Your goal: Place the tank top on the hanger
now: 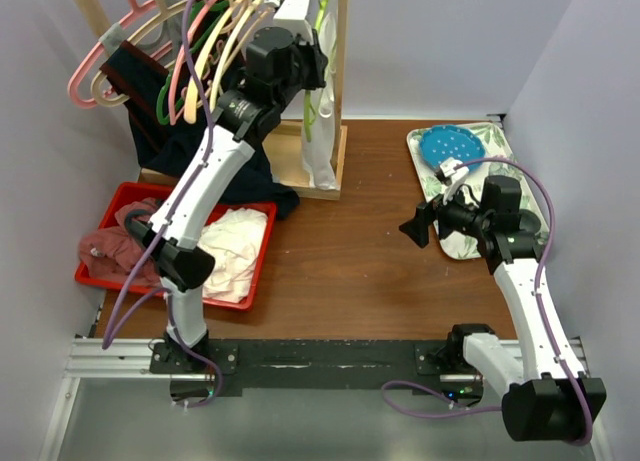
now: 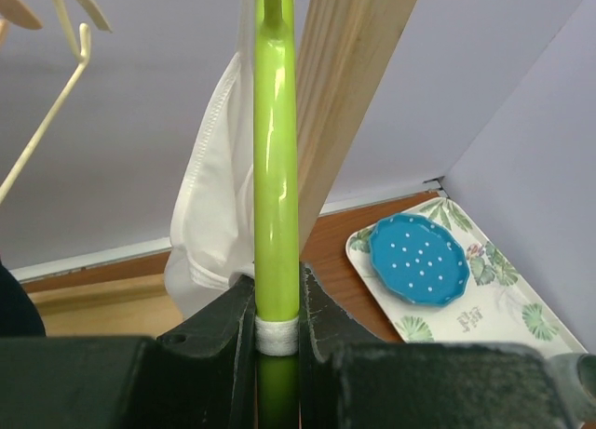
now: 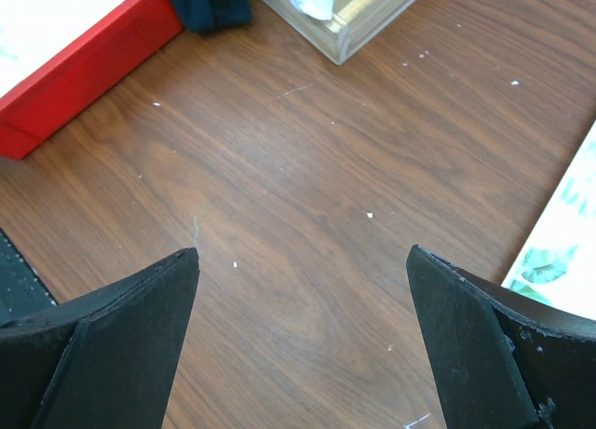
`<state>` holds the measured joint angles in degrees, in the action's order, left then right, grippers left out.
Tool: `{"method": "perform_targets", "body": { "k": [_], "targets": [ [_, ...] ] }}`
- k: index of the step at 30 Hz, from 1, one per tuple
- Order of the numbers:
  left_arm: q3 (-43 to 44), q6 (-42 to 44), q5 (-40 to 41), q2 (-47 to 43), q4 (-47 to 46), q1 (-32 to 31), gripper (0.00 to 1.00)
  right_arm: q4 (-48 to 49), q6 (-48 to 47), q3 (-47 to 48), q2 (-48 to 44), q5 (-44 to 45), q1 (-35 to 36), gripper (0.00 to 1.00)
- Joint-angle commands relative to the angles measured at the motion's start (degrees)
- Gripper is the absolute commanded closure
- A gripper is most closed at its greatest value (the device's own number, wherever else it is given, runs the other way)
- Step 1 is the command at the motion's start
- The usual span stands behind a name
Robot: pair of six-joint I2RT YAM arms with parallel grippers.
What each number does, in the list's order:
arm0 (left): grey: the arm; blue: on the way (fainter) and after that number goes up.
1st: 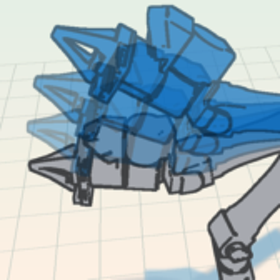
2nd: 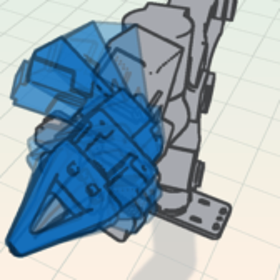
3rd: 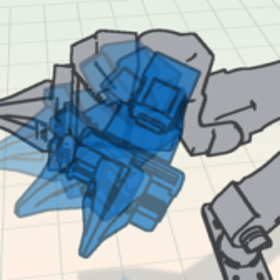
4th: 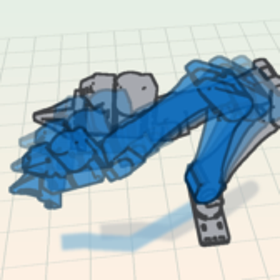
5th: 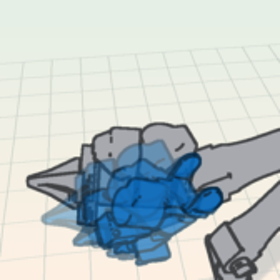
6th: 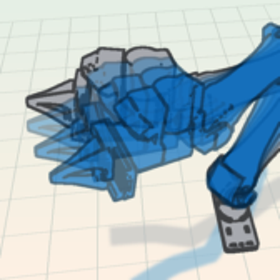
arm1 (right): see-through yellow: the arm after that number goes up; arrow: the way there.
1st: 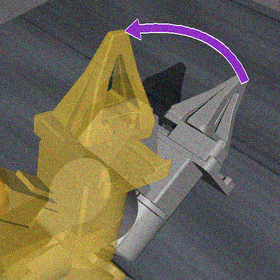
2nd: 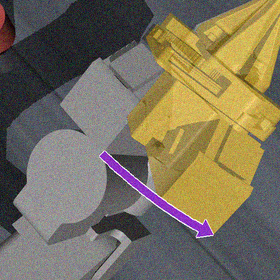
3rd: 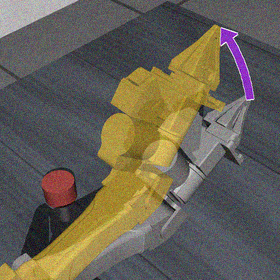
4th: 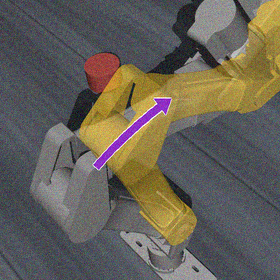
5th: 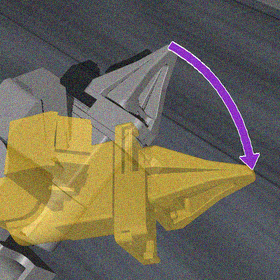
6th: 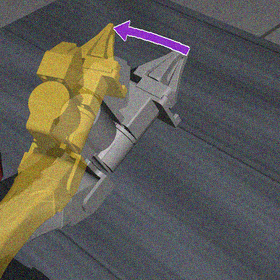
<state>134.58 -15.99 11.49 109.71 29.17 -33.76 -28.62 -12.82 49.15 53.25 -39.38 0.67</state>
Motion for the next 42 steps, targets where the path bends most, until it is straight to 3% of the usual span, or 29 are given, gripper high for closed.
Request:
{"method": "perform_targets", "body": {
  "k": [1, 10, 19, 21, 22, 25, 33, 42],
  "targets": [
    [4.54, -1.68, -0.41, 1.11, -9.21, 0.97, 1.0, 1.38, 0.95, -0.37, -1.22, -2.2, -0.4, 0.01],
    [6.74, -4.22, -3.48, 6.48, -9.92, 2.29, 1.0, 1.2, 1.04, -0.45, -1.22, -2.73, -0.32, 0.01],
    [5.96, -2.65, -10.25, 6.57, -4.83, 4.31, 1.0, 1.2, 0.95, -0.54, -1.22, -3.25, -0.32, 0.01],
    [5.17, -2.12, -10.78, 5.78, -4.38, 4.31, 0.89, 1.2, 0.95, -0.54, -1.22, -3.08, -0.4, 0.01],
    [4.55, -2.12, -10.96, 4.73, -4.03, 4.23, 0.75, 1.11, 0.95, -0.54, -1.22, -2.99, -0.4, 0.01],
    [3.67, -2.38, -11.13, 2.36, -3.68, 4.31, 0.59, 1.11, 0.78, -0.54, -1.22, -2.73, -0.4, 0.01],
    [-1.16, -3.17, -10.08, -6.78, -2.02, 4.75, 0.39, 1.02, 0.43, -0.63, -1.66, -2.2, -0.49, 0.01],
    [-5.73, -2.03, -10.87, -15.66, 0.8, 4.84, 0.28, 0.85, -0.27, -0.72, -2.1, -1.85, -3.21, 0.01]
  ]
}}
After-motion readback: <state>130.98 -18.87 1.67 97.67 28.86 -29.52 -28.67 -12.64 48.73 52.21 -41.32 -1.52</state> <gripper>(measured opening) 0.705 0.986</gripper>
